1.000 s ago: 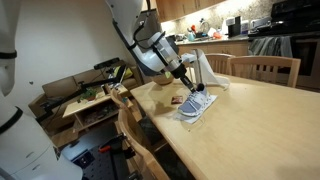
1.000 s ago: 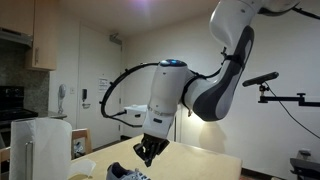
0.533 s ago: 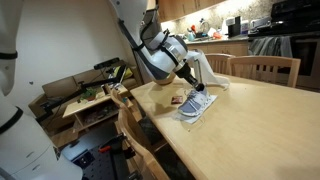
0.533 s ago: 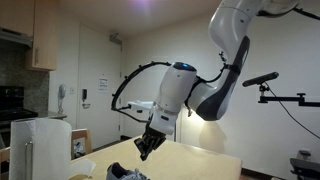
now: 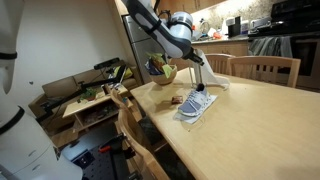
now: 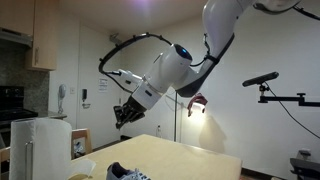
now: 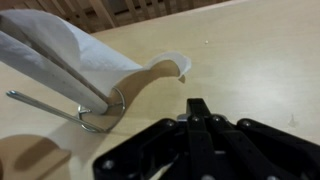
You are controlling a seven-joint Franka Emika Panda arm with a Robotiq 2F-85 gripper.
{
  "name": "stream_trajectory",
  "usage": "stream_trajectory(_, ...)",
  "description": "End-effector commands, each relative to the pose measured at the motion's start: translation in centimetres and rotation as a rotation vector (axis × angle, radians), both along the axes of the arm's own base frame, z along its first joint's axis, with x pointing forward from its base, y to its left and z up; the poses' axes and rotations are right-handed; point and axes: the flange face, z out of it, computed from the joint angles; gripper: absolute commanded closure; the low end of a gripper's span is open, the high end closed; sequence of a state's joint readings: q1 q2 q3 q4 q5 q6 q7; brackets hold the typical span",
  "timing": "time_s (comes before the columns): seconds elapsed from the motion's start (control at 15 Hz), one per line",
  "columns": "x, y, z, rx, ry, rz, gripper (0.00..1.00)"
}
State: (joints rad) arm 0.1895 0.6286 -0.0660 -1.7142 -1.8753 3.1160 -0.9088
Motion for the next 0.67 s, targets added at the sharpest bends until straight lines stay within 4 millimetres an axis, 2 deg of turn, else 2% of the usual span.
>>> stream_trajectory(0.0, 0.2, 0.5, 0.4, 0.016, -0.021, -0.007, 0.99)
stream_trajectory(0.27, 0.4, 0.6, 0.2, 0.024, -0.027, -0.012, 1.00)
stream_trajectory(0.6, -1.0, 0.1, -2.6, -0.011, 0.064, 0.037, 1.00)
